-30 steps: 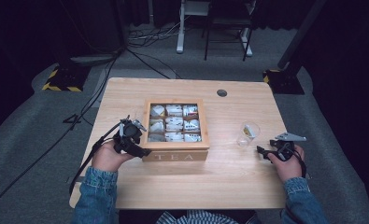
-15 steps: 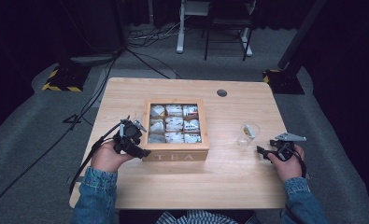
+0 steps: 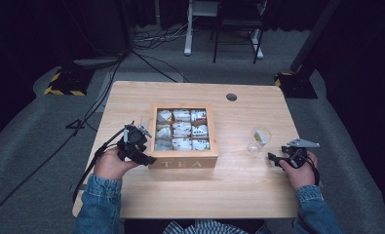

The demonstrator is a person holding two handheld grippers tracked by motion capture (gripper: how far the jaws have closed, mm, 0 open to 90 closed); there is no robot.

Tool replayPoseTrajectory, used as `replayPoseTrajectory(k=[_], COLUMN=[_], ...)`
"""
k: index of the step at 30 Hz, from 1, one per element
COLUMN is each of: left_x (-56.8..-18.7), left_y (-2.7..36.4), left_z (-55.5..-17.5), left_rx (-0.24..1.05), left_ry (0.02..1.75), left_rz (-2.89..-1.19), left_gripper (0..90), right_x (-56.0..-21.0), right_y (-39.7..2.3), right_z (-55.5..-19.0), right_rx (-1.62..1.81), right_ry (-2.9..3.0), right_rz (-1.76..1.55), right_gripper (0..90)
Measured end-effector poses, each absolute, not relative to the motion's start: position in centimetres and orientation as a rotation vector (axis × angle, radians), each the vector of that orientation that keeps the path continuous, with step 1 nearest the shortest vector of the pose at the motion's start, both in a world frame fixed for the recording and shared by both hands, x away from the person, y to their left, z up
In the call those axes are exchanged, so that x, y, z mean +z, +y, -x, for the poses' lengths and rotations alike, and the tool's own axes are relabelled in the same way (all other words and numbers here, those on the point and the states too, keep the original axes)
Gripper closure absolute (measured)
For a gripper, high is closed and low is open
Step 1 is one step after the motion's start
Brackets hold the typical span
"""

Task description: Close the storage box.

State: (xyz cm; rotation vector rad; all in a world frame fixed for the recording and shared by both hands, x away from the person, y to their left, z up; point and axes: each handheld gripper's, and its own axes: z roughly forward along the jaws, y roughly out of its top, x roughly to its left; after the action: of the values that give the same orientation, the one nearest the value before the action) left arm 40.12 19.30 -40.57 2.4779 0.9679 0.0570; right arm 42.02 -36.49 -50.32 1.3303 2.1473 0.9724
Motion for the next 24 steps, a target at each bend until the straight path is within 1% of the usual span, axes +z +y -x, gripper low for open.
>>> replayPoseTrajectory(k=[3,7,13,21,24], left_x=[-40.1,-39.5,-38.8,-39.1,-39.5], left_y=[19.9,20.5,22.0,24.3,25.3], left_z=[-39.9,-39.5,-39.2,-39.5,-39.8], left_rx=[0.057,0.105,0.226,0.323,0.339], left_ry=[0.956,0.960,1.006,1.094,1.137], left_rz=[-2.441,-2.393,-2.296,-2.188,-2.145], left_gripper=[37.2,36.2,35.6,35.6,35.6], right_x=[-50.3,-50.3,-50.3,-50.3,-50.3], right_y=[-36.4,-36.2,-36.1,-36.1,-36.1], right_z=[-42.1,-42.2,-42.3,-42.3,-42.3], right_rx=[0.969,0.971,0.974,0.977,0.981], right_ry=[2.157,2.157,2.162,2.164,2.163], right_rz=[-1.323,-1.323,-1.320,-1.316,-1.318], right_gripper=[27.0,26.9,26.9,26.9,26.9])
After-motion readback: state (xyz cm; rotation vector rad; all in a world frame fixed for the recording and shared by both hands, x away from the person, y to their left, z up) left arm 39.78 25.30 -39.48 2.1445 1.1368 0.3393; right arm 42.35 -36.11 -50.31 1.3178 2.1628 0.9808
